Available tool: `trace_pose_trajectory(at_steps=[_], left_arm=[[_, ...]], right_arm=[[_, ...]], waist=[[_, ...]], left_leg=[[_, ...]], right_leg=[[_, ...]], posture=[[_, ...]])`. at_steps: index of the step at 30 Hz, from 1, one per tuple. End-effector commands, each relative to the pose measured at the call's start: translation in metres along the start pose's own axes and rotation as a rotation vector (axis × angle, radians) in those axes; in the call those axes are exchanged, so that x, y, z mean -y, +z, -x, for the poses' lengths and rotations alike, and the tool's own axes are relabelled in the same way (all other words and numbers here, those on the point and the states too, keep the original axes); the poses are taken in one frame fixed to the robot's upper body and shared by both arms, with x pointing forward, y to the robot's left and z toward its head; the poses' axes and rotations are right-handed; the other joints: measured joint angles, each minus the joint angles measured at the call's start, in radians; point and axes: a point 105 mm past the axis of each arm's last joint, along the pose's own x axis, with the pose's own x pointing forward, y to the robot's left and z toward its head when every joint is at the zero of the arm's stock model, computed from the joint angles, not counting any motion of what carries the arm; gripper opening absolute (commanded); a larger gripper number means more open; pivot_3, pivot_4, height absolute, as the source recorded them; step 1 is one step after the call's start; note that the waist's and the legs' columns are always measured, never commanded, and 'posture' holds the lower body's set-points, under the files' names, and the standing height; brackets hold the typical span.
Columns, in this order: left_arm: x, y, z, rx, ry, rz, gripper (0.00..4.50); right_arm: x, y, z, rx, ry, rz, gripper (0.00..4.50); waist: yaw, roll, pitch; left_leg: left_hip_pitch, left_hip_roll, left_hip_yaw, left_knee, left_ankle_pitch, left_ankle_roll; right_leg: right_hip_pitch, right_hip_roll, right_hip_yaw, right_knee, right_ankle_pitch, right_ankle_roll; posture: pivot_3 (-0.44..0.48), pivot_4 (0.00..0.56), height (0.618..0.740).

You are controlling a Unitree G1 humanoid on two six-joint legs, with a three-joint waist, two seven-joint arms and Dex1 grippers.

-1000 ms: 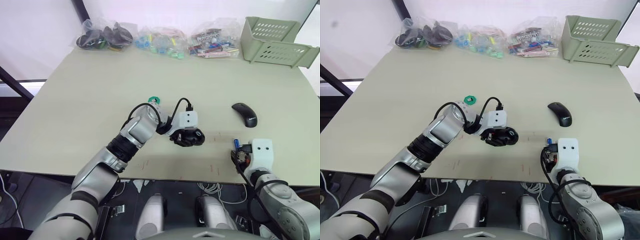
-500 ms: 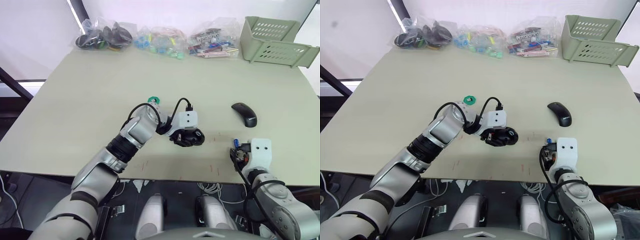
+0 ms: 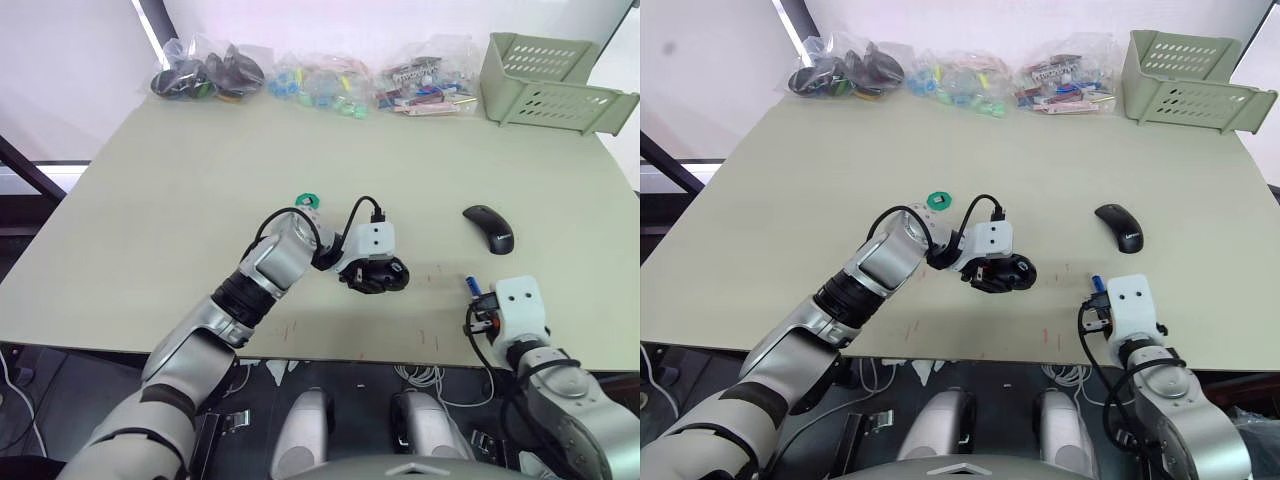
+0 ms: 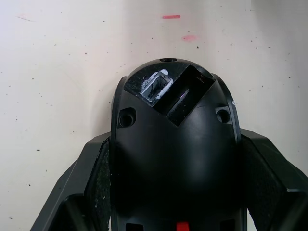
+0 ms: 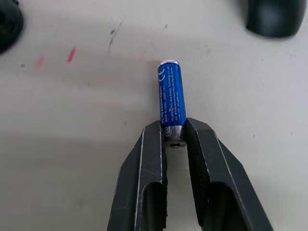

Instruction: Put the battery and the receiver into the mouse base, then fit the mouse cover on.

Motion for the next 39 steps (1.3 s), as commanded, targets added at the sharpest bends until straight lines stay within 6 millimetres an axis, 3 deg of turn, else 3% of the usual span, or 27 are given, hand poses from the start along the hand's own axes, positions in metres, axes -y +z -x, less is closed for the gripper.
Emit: trace_pose_trajectory(at_steps=[1, 8, 11, 18, 25, 39], left_arm=[[0.007, -0.008, -0.009, -0.036, -0.021, 0.000, 2.92], [0.007, -0.008, -0.009, -0.042, -0.033, -0.005, 2.92], [0.007, -0.009, -0.009, -0.052, -0.043, -0.011, 2.92], [0.008, -0.010, -0.008, -0.062, -0.046, -0.011, 2.92], [0.008, -0.011, -0.008, -0.068, -0.047, -0.012, 2.92], [0.008, -0.010, -0.011, -0.069, -0.048, -0.018, 2.92]], right_arm=[[-0.009, 0.028, 0.010, 0.015, 0.192, 0.081, 0.11], [-0.022, 0.054, 0.010, -0.119, 0.487, 0.137, 0.11], [-0.030, 0.063, -0.001, -0.154, 0.584, 0.106, 0.11], [-0.047, 0.073, -0.022, -0.224, 0.689, -0.030, 0.11], [-0.047, 0.072, -0.025, -0.303, 0.721, -0.087, 0.11], [-0.048, 0.069, -0.026, -0.475, 0.765, -0.040, 0.11]], waist=[[0.001, 0.000, 0.000], [0.001, 0.001, 0.001], [0.000, 0.001, 0.001], [-0.004, 0.000, 0.001], [-0.005, 0.001, 0.001], [-0.006, 0.001, 0.001]], left_leg=[[0.000, 0.000, -0.001, 0.000, 0.000, 0.000], [-0.001, 0.000, -0.003, -0.001, 0.000, 0.000], [-0.001, -0.001, -0.003, -0.001, 0.000, 0.000], [-0.001, -0.001, -0.002, -0.002, 0.000, 0.000], [-0.002, -0.002, -0.002, -0.002, 0.000, 0.000], [-0.001, -0.001, -0.002, -0.002, 0.000, 0.001]], right_leg=[[0.000, 0.000, -0.001, 0.000, 0.000, 0.000], [0.000, 0.000, -0.002, 0.000, 0.000, 0.000], [0.000, 0.000, -0.002, -0.001, 0.000, 0.000], [0.000, -0.001, -0.002, -0.001, 0.001, 0.001], [0.000, -0.001, -0.001, -0.001, 0.005, 0.000], [0.000, -0.001, -0.001, -0.001, 0.004, 0.001]], posture=[[0.000, 0.150, 0.740], [0.000, 0.150, 0.740], [0.000, 0.150, 0.740], [0.000, 0.150, 0.740], [0.000, 0.150, 0.740], [0.000, 0.150, 0.740]])
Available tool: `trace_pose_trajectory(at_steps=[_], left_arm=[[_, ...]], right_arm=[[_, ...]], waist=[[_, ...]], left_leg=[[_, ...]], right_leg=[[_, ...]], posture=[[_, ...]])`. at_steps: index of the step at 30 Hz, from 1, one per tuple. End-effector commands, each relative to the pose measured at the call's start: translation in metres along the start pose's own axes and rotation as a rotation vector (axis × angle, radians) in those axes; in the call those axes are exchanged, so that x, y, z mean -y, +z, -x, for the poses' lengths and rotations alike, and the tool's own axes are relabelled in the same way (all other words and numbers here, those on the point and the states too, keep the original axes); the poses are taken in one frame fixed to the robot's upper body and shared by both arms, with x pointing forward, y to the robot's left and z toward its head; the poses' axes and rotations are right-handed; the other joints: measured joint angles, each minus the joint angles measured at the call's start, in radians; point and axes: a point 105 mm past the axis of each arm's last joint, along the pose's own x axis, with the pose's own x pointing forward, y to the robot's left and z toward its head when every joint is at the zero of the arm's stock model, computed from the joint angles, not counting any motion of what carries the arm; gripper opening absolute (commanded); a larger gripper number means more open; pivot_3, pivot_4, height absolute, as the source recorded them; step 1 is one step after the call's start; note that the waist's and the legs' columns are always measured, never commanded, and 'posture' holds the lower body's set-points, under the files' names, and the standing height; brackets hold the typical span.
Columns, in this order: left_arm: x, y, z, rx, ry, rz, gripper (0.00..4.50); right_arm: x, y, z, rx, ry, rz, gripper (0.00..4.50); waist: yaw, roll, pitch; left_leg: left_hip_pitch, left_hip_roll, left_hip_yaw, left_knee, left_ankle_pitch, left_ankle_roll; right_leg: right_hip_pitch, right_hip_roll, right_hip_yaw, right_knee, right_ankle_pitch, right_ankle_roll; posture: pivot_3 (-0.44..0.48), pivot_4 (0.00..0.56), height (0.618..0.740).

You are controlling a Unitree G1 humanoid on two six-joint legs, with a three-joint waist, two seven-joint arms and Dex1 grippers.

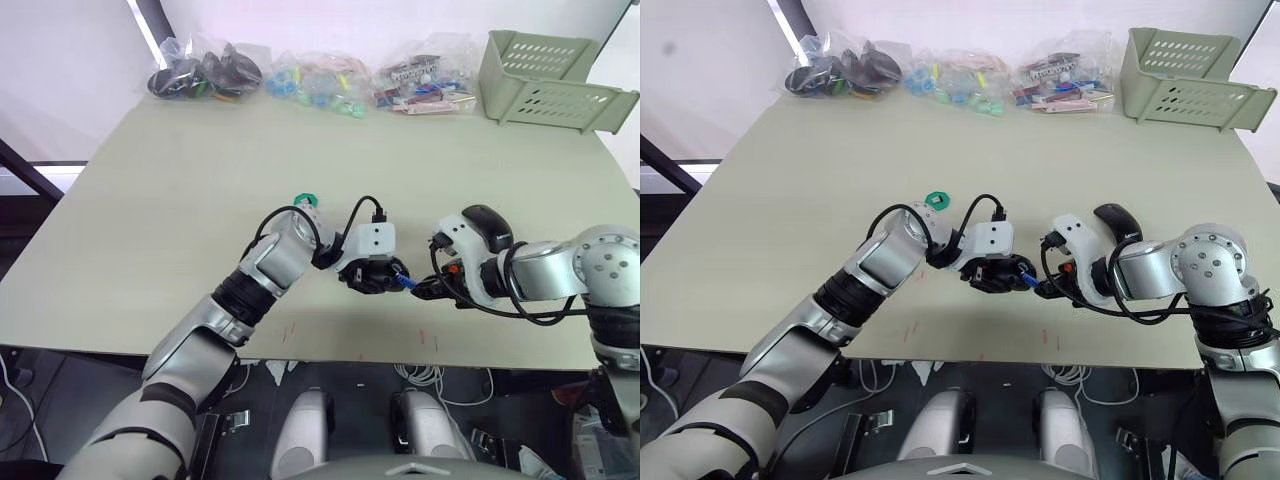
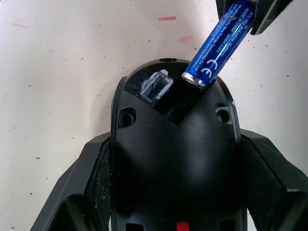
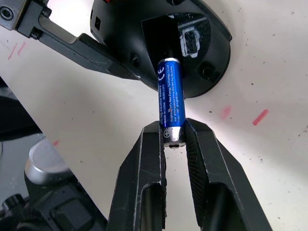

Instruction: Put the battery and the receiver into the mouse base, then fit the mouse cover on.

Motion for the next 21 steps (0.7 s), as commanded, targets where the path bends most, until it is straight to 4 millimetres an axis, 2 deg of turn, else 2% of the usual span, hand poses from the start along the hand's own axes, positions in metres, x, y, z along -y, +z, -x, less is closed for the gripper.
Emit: trace_pose_trajectory(at_steps=[1, 12, 21], left_arm=[[0.008, -0.012, -0.011, -0.055, -0.027, 0.010, 2.92], [0.010, -0.012, -0.014, -0.056, -0.027, 0.002, 2.92], [0.013, -0.011, -0.016, -0.049, -0.032, 0.012, 2.92]], right_arm=[[-0.001, 0.002, 0.000, -0.041, 0.015, 0.002, 0.11], [0.009, 0.012, -0.010, -0.167, 0.040, -0.127, 0.11], [0.007, 0.024, -0.021, -0.213, 0.053, -0.180, 0.11]], waist=[[0.000, 0.000, 0.000], [0.001, 0.000, 0.000], [0.000, 0.000, 0.000]], left_leg=[[0.000, 0.000, 0.000, 0.000, 0.000, 0.000], [0.000, 0.000, 0.001, -0.001, 0.000, 0.000], [0.000, 0.000, 0.000, -0.001, 0.000, 0.001]], right_leg=[[0.000, 0.000, 0.000, 0.000, 0.000, 0.000], [0.000, 0.000, 0.000, -0.001, 0.000, -0.001], [0.000, 0.000, 0.000, -0.001, 0.001, -0.001]], posture=[[0.000, 0.150, 0.740], [0.000, 0.150, 0.740], [0.000, 0.150, 0.740]])
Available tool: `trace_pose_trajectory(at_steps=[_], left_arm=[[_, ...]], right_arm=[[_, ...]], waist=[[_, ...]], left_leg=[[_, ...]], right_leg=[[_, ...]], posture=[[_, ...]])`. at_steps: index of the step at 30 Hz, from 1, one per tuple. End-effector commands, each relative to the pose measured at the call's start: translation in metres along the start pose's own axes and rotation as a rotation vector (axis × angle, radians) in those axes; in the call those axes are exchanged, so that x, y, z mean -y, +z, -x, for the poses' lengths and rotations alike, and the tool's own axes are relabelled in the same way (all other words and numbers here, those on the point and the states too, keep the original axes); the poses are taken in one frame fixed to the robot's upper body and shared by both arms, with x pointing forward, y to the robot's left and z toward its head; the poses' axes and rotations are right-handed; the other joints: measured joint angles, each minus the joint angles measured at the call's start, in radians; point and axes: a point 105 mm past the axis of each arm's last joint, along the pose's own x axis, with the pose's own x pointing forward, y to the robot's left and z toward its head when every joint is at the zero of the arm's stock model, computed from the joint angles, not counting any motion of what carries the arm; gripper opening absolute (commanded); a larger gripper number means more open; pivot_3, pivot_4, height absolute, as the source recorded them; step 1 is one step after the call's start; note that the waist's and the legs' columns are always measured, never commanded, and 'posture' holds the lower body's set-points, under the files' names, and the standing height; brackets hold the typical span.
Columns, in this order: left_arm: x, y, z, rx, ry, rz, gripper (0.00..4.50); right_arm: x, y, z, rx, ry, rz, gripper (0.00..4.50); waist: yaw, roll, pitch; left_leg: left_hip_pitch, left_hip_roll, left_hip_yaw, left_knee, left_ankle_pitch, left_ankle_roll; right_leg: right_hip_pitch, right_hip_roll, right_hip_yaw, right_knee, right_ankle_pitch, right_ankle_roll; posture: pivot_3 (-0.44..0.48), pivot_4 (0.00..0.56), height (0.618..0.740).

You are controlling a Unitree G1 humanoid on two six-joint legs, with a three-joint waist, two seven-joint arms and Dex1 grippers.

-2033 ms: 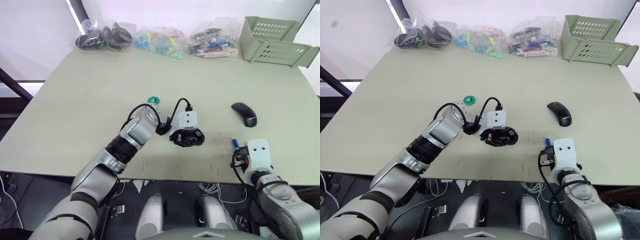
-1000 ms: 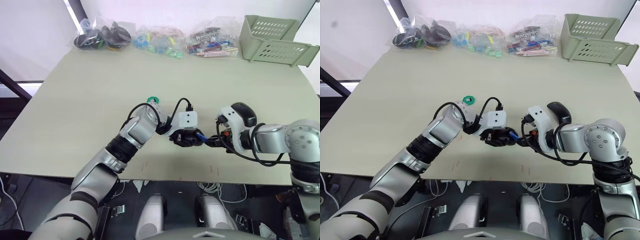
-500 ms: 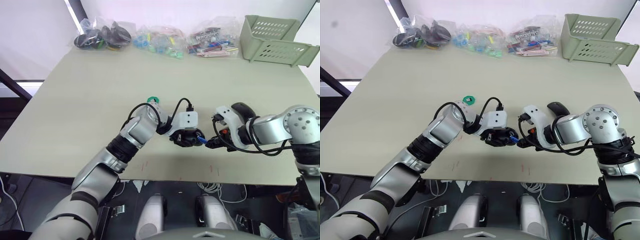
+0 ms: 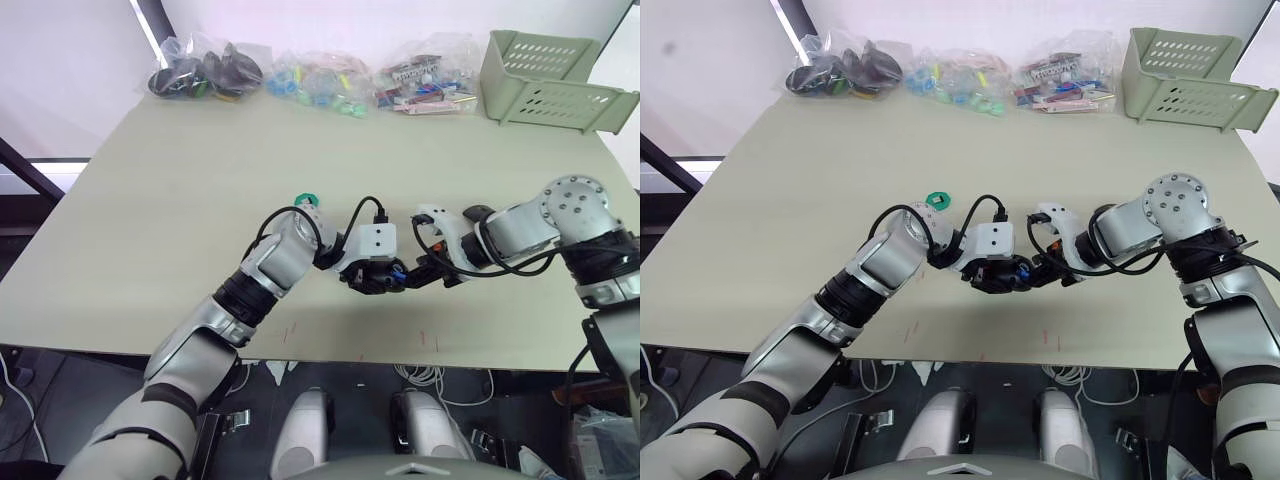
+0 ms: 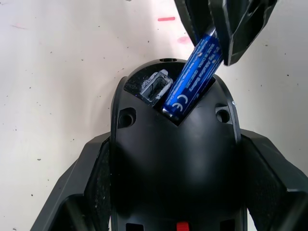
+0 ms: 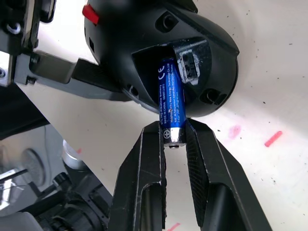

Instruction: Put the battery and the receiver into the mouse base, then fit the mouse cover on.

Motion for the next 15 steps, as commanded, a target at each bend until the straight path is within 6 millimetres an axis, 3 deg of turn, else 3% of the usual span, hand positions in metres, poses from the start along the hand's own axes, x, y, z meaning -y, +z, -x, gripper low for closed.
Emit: trace_pose_trajectory(at_steps=[1, 6, 7, 8, 10, 14, 15], left_arm=[[0.013, -0.012, -0.015, -0.046, -0.035, 0.023, 2.92], [0.013, -0.012, -0.015, -0.045, -0.034, 0.031, 2.92], [0.014, -0.012, -0.015, -0.044, -0.034, 0.033, 2.92], [0.014, -0.012, -0.015, -0.043, -0.035, 0.035, 2.92], [0.015, -0.012, -0.016, -0.042, -0.034, 0.038, 2.92], [0.015, -0.011, -0.016, -0.038, -0.034, 0.043, 2.92], [0.015, -0.011, -0.016, -0.037, -0.033, 0.043, 2.92]], right_arm=[[0.000, 0.001, -0.005, -0.027, -0.009, -0.015, 0.11], [0.003, 0.001, -0.003, -0.021, -0.019, -0.025, 0.11], [0.004, 0.000, -0.003, -0.022, -0.021, -0.022, 1.16], [0.004, -0.001, -0.002, -0.020, -0.018, -0.023, 1.39], [0.005, 0.000, 0.003, -0.003, -0.016, -0.030, 2.55], [0.008, 0.000, 0.018, 0.032, -0.030, -0.016, 4.26], [0.008, -0.001, 0.022, 0.041, -0.029, -0.012, 4.26]], waist=[[0.000, 0.000, 0.000], [-0.001, 0.000, 0.000], [0.000, 0.000, 0.000], [0.001, 0.000, 0.000], [0.001, 0.000, 0.000], [0.005, 0.000, 0.000], [0.005, 0.000, 0.000]], left_leg=[[0.000, 0.000, 0.000, 0.000, 0.000, 0.000], [0.000, 0.000, 0.000, 0.000, 0.000, 0.000], [0.000, 0.000, 0.000, 0.000, 0.000, 0.000], [0.000, 0.000, 0.000, 0.000, 0.000, 0.000], [-0.001, 0.000, 0.000, 0.000, 0.000, 0.000], [-0.002, 0.000, -0.001, 0.000, 0.000, 0.000], [-0.003, 0.000, -0.001, 0.000, 0.000, 0.001]], right_leg=[[0.000, 0.000, 0.000, 0.000, 0.000, 0.000], [0.000, 0.000, 0.000, 0.000, 0.000, 0.000], [0.000, 0.000, 0.000, 0.000, 0.000, 0.000], [0.000, 0.000, 0.000, 0.000, 0.000, 0.000], [0.000, 0.000, -0.001, 0.000, 0.000, 0.000], [-0.001, -0.001, -0.001, -0.001, 0.000, 0.000], [-0.001, -0.001, -0.001, -0.002, 0.000, 0.000]], posture=[[0.000, 0.150, 0.740], [0.000, 0.150, 0.740], [0.000, 0.150, 0.740], [0.000, 0.150, 0.740], [0.000, 0.150, 0.740], [0.000, 0.150, 0.740], [0.000, 0.150, 0.740]])
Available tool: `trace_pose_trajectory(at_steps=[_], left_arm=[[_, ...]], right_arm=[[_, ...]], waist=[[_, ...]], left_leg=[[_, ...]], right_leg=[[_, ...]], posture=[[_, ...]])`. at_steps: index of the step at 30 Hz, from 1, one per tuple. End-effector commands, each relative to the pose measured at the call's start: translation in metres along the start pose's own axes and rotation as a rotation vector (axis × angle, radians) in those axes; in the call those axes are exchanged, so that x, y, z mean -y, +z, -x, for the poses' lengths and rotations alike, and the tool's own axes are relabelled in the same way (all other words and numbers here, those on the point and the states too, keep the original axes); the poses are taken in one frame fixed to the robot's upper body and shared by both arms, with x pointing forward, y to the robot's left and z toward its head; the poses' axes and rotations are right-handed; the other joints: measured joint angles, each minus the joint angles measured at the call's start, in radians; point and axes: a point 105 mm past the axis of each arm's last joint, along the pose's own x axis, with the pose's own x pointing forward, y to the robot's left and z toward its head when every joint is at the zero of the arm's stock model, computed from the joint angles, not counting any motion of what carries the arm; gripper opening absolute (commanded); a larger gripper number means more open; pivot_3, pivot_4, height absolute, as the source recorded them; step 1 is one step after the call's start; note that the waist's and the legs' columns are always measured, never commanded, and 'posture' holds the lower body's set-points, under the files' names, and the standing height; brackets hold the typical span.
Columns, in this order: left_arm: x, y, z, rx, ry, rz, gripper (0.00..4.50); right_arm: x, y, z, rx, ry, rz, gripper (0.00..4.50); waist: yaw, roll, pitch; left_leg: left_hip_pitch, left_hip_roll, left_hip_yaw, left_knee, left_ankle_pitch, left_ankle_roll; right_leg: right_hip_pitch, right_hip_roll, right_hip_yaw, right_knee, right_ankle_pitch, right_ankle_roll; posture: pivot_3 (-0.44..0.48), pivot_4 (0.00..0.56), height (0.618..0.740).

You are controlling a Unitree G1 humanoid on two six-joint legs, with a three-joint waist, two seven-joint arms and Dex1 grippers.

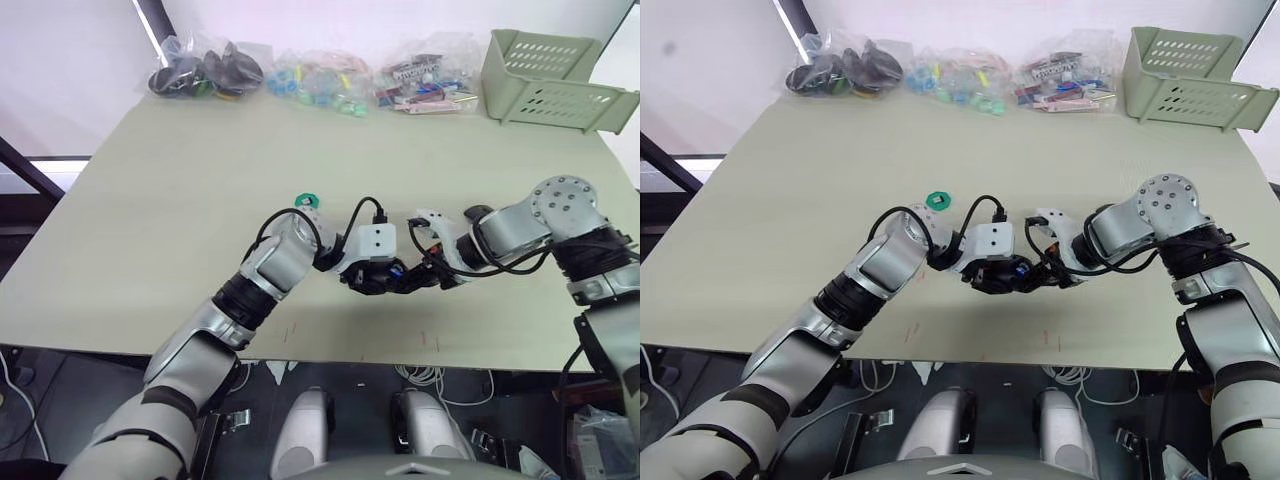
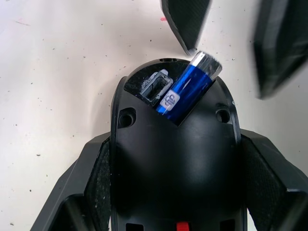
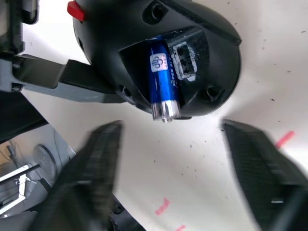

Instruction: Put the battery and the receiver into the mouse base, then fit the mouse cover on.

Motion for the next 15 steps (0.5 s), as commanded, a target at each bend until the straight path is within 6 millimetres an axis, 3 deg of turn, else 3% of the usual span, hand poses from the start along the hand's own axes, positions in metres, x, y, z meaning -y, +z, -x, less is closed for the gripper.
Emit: trace_pose_trajectory(at_steps=[1, 4, 9, 12, 15], left_arm=[[0.012, -0.013, -0.014, -0.049, -0.044, 0.029, 2.92], [0.012, -0.013, -0.014, -0.049, -0.044, 0.030, 2.92], [0.012, -0.013, -0.014, -0.050, -0.045, 0.030, 2.92], [0.012, -0.014, -0.014, -0.051, -0.045, 0.032, 2.92], [0.012, -0.015, -0.013, -0.053, -0.045, 0.037, 2.92]], right_arm=[[-0.001, 0.001, 0.020, 0.059, -0.013, 0.043, 4.26], [-0.005, -0.006, 0.031, 0.125, -0.026, 0.106, 4.26], [-0.014, -0.033, 0.041, 0.250, -0.033, 0.217, 4.26], [-0.020, -0.030, 0.050, 0.551, -0.067, 0.301, 4.26], [-0.028, -0.051, 0.046, 0.644, 0.018, 0.290, 4.26]], waist=[[0.000, 0.000, 0.000], [0.000, 0.000, 0.000], [0.004, 0.000, 0.000], [0.011, 0.000, 0.000], [0.007, 0.001, -0.001]], left_leg=[[0.000, 0.000, 0.000, 0.000, 0.000, 0.000], [-0.003, 0.000, -0.001, 0.000, -0.001, 0.002], [-0.007, -0.001, -0.006, 0.001, -0.002, 0.003], [-0.009, -0.001, -0.007, 0.001, -0.002, 0.003], [-0.009, -0.001, -0.008, 0.001, -0.002, 0.003]], right_leg=[[0.000, 0.000, 0.000, -0.001, 0.000, 0.000], [-0.001, 0.000, 0.000, -0.002, 0.000, 0.000], [-0.001, 0.000, -0.005, -0.006, 0.000, 0.001], [-0.001, 0.000, -0.007, -0.008, 0.000, 0.004], [0.000, 0.001, -0.008, -0.011, -0.001, 0.008]], posture=[[0.000, 0.150, 0.740], [0.000, 0.150, 0.740], [0.000, 0.150, 0.740], [0.000, 0.150, 0.740], [0.000, 0.150, 0.740]])
